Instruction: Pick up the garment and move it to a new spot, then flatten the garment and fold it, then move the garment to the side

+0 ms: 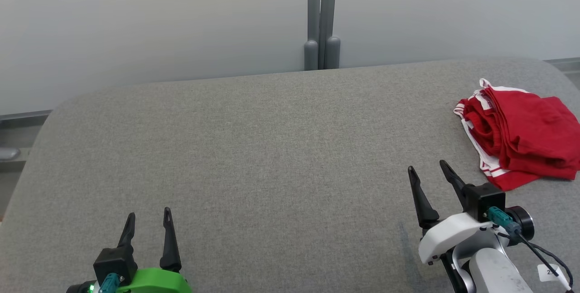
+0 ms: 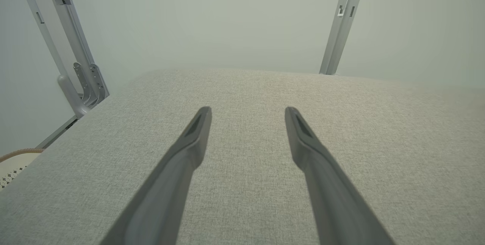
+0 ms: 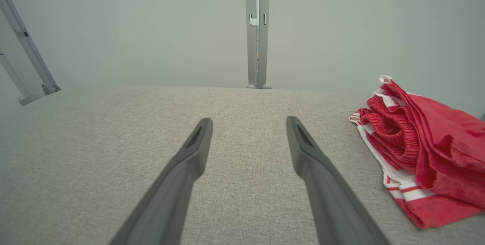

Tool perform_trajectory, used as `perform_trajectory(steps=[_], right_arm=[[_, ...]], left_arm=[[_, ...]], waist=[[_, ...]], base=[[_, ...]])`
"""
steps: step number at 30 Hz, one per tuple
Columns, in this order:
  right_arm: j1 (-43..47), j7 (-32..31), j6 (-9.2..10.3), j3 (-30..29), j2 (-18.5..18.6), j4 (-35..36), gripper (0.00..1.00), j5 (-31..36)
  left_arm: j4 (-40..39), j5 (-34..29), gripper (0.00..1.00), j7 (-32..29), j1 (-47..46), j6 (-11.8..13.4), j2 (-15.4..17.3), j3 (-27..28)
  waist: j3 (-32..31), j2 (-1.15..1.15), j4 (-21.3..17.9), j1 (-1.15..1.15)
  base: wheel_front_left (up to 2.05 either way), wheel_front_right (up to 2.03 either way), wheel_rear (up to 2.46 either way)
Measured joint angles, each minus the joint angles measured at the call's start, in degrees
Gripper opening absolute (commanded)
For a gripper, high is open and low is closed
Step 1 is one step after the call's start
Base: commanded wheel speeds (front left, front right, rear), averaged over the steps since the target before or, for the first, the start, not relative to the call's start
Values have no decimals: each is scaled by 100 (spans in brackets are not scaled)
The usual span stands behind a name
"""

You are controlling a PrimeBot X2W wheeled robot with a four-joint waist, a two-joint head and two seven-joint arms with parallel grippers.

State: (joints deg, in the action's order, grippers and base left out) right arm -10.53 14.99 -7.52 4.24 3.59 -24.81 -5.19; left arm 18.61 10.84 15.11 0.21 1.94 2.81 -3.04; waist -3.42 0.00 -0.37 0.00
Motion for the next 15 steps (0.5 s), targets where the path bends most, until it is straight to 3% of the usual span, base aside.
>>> perform_trajectory(steps=[15], right_arm=[[65, 0, 0, -192, -44, -11, 100, 337]], left_arm=[[96, -30, 100, 1, -2, -34, -1, 45]], waist=[[1, 0, -41, 0]], base=[[0, 0, 0]])
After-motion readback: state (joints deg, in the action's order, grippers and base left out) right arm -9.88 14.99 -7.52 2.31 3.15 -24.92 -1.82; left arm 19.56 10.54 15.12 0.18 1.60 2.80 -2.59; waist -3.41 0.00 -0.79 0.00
